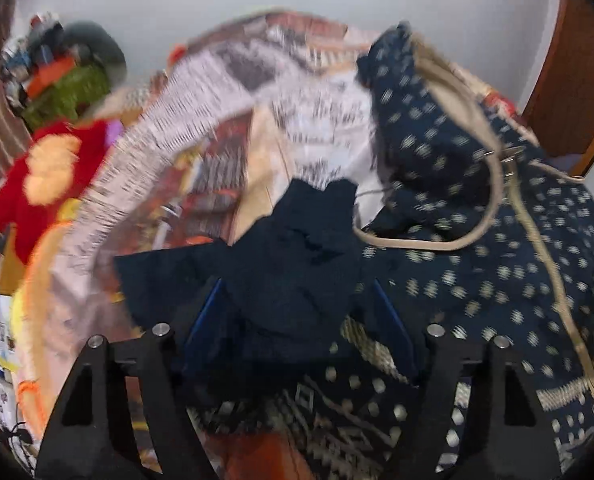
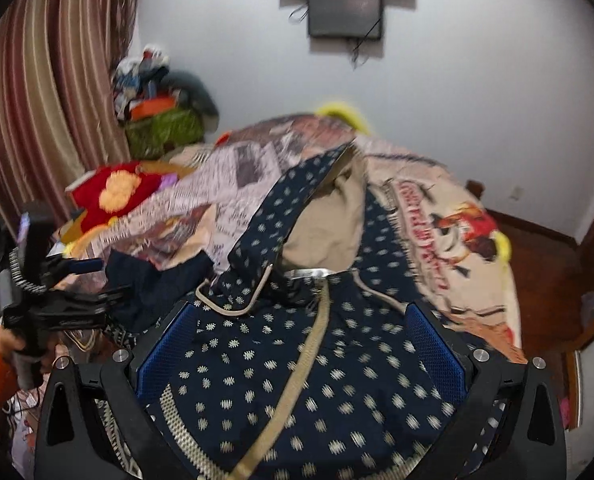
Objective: Fold large clothes
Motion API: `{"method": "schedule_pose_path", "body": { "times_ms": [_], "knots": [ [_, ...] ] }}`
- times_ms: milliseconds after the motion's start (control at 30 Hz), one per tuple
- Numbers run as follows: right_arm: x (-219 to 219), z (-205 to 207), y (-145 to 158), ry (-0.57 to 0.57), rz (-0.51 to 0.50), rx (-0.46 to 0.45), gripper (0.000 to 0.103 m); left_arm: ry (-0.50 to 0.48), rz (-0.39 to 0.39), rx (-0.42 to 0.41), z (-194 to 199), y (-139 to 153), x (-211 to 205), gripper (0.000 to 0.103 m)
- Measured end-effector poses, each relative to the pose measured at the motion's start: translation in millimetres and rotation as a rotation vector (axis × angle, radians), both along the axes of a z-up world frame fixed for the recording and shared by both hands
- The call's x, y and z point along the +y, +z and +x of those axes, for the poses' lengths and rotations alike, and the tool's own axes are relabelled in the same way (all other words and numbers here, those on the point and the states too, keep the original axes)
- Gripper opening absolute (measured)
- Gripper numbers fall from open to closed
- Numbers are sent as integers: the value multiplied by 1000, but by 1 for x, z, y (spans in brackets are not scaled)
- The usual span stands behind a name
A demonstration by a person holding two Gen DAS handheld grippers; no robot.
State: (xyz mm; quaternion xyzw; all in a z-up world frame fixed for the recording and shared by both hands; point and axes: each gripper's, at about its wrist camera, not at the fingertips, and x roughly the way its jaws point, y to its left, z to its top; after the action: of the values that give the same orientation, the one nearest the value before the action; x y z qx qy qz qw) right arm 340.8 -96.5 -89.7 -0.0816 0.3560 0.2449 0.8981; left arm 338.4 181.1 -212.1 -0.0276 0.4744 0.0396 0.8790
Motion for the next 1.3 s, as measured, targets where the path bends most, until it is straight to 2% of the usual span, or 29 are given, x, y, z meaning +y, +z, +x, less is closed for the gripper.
{"method": "schedule_pose_path", "body": {
  "times_ms": [67, 233, 300, 333, 500, 600, 633, 733, 900, 1033, 1233, 1300],
  "knots": [
    [11, 12, -11, 23, -16, 26, 103, -4, -36, 30, 14, -12, 3, 67],
    [38, 36, -41, 78, -46, 85, 103, -30, -131, 55, 38, -28, 4, 65],
    [44, 43, -50, 88, -45, 111, 103, -43, -171, 82, 47, -36, 3, 57],
    [46, 47, -55, 93, -47, 122, 103, -51, -183, 93, 50, -39, 2, 50],
    [56, 55, -70, 117, -61, 137, 103, -65, -234, 127, 63, -51, 0, 37],
    [57, 54, -73, 124, -51, 152, 102, -54, -259, 130, 67, -54, 3, 26],
    [56, 55, -74, 122, -47, 157, 101, -46, -260, 127, 66, -54, 4, 20],
    [55, 57, -75, 116, -41, 174, 97, -22, -251, 117, 63, -50, 7, 10],
    [52, 55, -71, 119, -32, 176, 97, -7, -236, 64, 45, -14, 11, 8],
    [49, 47, -55, 135, -15, 146, 97, -65, -214, -18, 30, 39, -4, 7],
    [19, 34, -23, 109, 12, 103, 97, -183, -216, -127, 16, 126, -58, 7],
    [4, 29, -14, 95, 12, 93, 97, -231, -209, -142, 13, 143, -82, 7]
  ]
}}
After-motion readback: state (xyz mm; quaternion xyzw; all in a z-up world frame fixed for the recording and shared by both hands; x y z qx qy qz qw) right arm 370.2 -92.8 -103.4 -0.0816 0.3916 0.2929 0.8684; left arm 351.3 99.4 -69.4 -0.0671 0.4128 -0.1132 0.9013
